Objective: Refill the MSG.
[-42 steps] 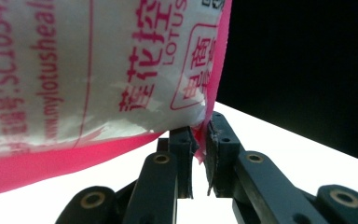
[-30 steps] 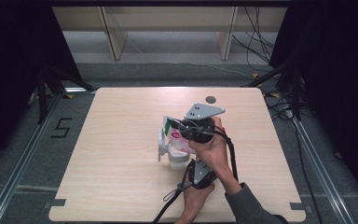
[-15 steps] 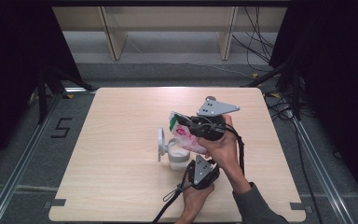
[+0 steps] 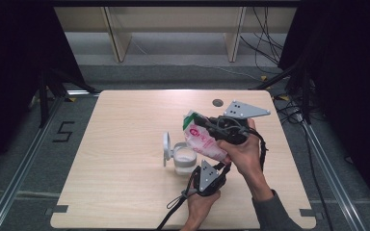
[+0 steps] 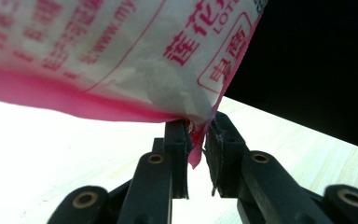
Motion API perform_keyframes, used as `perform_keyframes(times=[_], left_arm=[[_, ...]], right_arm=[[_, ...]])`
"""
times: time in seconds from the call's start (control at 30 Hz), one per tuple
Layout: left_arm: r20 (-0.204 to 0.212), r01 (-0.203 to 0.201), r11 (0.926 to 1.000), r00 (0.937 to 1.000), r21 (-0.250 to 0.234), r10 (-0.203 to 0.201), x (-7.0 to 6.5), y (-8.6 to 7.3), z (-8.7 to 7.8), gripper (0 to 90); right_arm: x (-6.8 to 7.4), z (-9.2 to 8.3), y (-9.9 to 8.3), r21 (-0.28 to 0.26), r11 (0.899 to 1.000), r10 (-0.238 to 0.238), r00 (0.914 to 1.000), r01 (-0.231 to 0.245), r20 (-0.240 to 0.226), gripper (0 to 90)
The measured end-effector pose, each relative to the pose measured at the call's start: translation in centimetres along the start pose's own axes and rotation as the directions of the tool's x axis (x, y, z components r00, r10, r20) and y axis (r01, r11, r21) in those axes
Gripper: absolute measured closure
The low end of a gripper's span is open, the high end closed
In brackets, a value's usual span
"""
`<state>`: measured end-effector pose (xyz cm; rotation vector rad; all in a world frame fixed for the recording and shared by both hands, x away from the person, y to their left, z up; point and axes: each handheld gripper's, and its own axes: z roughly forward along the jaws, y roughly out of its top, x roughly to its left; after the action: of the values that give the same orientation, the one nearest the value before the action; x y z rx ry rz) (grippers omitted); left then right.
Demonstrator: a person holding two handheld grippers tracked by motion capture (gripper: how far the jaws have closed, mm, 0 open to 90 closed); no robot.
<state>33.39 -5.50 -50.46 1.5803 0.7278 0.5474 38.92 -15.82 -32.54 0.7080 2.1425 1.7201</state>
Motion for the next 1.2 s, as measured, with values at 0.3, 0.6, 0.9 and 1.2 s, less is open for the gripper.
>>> perform_keyframes(times=[0.3, 0.6, 0.9, 1.2], left_arm=[[0.000, 0.002, 0.9996, 1.0000, 0.029, -0.002, 0.5, 0.6, -0.8, 75.4], [0.006, 0.006, 0.9995, 1.0000, 0.030, -0.006, 0.8, 0.7, -1.2, 71.4], [0.008, 0.008, 0.9985, 0.9999, 0.053, -0.009, 1.2, 1.0, -2.1, 64.1], [0.013, 0.008, 0.9985, 0.9999, 0.055, -0.008, 1.7, 0.9, -3.4, 55.9]], right_arm=[[-0.7, -2.2, 0.4, -0.066, 0.998, 0.022, 0.9998, -0.022, 0.000, 90.0], [-1.2, -3.5, 0.1, -0.107, 0.993, 0.058, 0.9982, -0.059, -0.014, 90.0], [-1.5, -4.6, -0.2, -0.144, 0.987, 0.075, 0.9970, -0.077, -0.018, 90.0], [-1.9, -5.2, -0.8, -0.153, 0.984, 0.089, 0.9952, -0.095, -0.040, 90.0]])
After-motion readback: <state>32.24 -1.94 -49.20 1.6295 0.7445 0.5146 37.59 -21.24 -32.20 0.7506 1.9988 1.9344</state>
